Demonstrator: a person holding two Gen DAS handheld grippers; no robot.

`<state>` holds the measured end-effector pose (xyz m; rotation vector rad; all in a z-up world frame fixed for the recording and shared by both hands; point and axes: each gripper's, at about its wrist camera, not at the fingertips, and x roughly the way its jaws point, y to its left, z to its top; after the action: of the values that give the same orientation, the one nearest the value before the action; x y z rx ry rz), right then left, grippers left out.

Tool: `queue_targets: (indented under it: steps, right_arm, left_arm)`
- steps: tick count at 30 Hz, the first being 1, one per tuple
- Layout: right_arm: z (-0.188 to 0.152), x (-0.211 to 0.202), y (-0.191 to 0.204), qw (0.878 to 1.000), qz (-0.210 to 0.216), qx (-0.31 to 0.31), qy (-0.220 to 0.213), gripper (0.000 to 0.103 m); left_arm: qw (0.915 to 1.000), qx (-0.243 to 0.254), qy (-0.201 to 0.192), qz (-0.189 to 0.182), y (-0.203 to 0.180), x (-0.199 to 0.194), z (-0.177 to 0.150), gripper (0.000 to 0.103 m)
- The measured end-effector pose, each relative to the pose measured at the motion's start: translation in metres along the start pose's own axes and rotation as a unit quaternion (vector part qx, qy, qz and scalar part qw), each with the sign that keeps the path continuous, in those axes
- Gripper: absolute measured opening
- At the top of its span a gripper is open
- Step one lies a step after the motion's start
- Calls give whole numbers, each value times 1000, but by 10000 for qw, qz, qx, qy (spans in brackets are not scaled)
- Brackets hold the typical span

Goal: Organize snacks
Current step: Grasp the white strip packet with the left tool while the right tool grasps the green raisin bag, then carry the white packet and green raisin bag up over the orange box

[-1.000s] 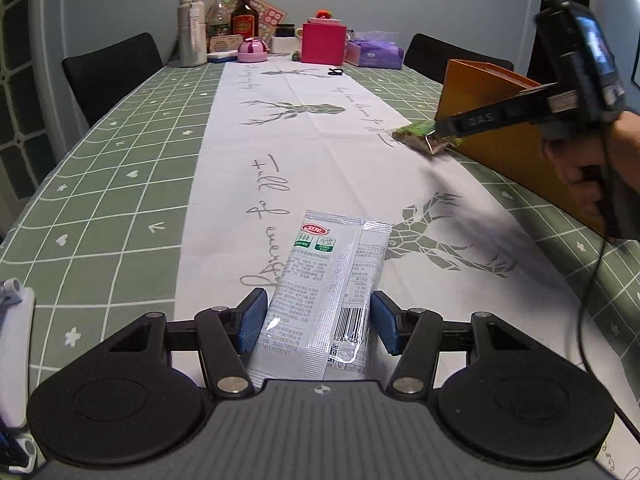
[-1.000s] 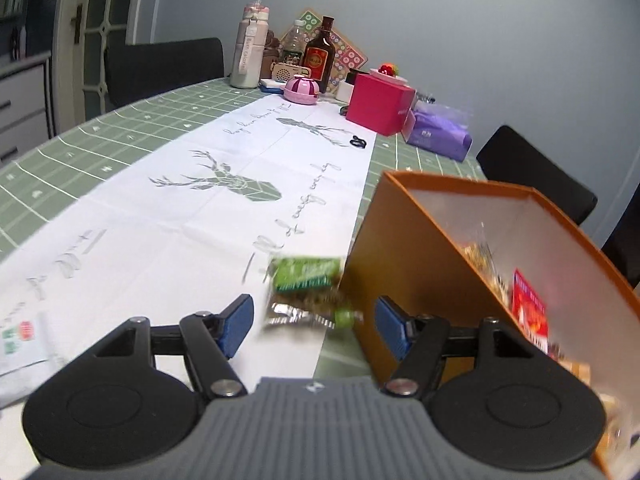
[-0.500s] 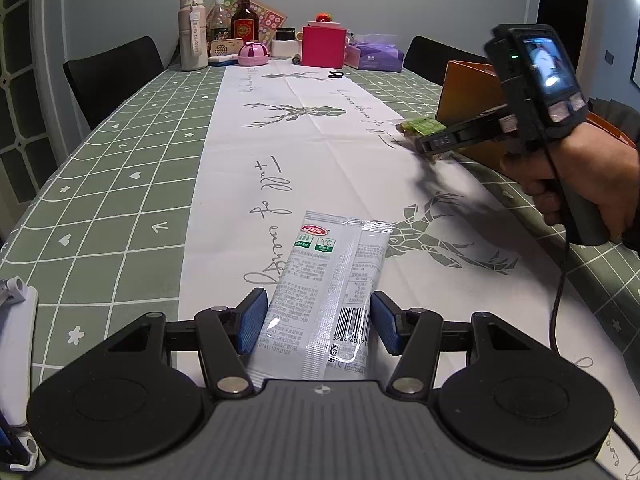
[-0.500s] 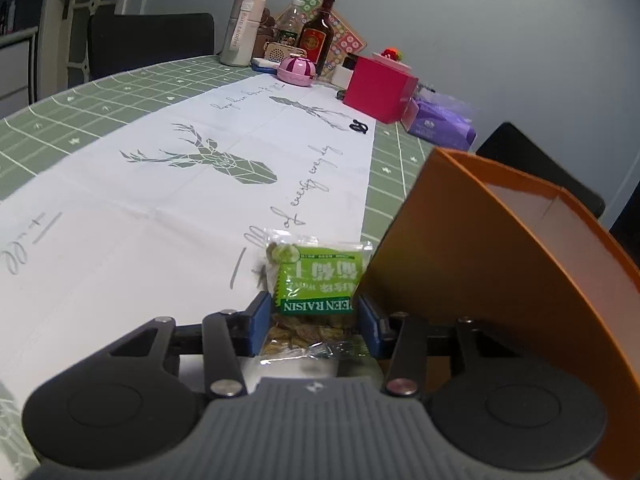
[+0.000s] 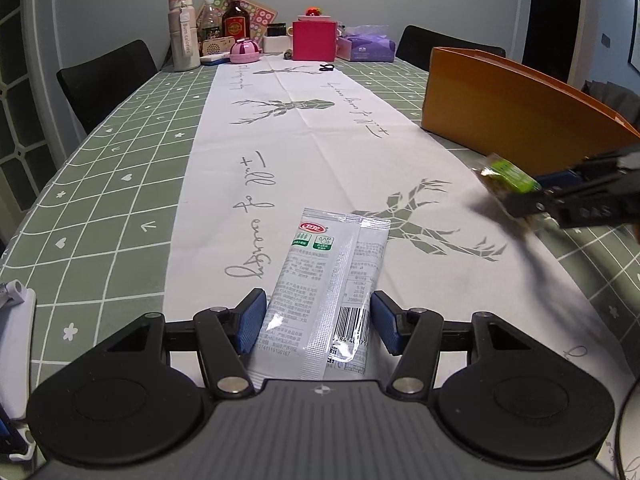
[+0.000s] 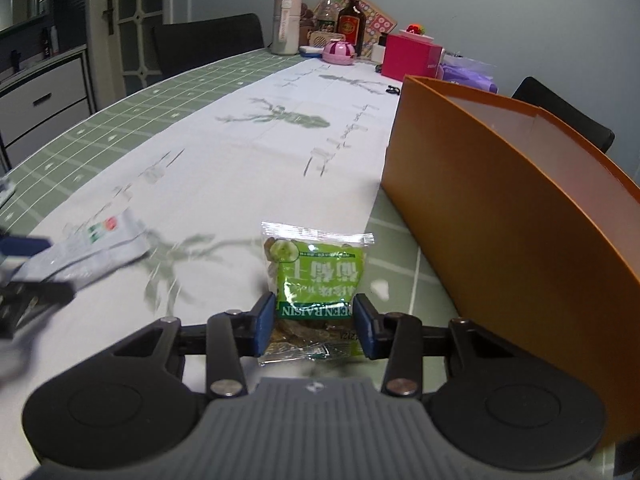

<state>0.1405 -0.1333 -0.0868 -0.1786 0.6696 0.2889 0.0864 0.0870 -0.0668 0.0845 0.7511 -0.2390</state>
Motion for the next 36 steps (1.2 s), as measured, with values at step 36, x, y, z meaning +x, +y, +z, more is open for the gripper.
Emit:
queue_targets:
  steps: [36]
  right_arm:
    - [-47,-23,-7,9986,113,428,-278,52]
  left_arm:
    - [9997,183,127,-57,-43,3,6,58]
